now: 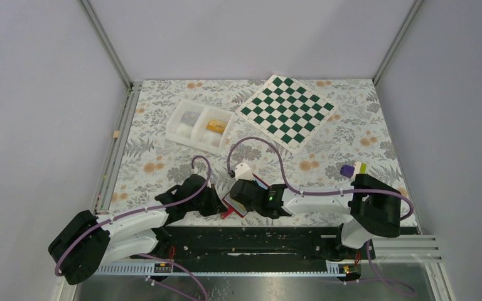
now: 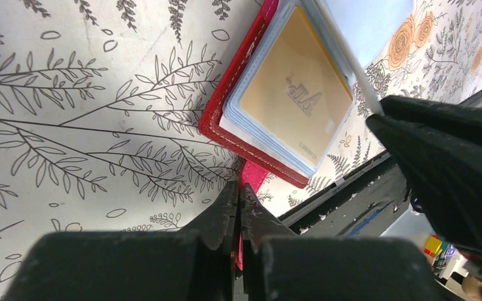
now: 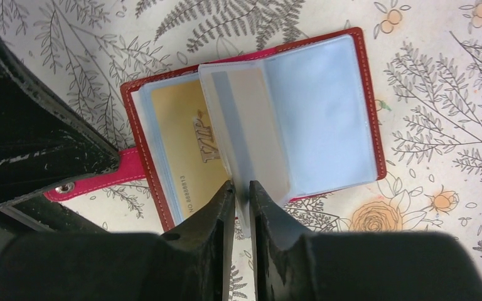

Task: Take the credit cards out of the card holder
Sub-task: Remove the credit card from the card holder.

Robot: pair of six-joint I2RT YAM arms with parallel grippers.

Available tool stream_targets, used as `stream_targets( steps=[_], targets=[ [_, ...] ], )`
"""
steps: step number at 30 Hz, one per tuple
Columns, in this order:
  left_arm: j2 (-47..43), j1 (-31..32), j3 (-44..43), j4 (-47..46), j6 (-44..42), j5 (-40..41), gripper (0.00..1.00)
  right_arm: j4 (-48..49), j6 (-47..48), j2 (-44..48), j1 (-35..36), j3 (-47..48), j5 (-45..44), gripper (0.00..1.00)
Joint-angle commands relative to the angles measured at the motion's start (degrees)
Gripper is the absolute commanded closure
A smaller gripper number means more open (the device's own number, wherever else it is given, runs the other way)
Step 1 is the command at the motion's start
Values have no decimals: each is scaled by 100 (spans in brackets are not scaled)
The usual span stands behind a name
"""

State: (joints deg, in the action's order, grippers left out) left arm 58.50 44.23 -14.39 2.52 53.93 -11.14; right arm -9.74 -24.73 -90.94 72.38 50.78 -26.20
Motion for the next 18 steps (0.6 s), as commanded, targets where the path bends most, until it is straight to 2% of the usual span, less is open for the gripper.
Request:
stream_targets(
  steps=[1, 18],
  targets=[
    [-67, -19, -109, 63, -129, 159, 100, -69, -175, 285, -237, -104, -144, 79],
    [-13, -12, -55, 50, -150, 237, 100, 198, -434, 480, -589, -441, 263, 78]
  ],
)
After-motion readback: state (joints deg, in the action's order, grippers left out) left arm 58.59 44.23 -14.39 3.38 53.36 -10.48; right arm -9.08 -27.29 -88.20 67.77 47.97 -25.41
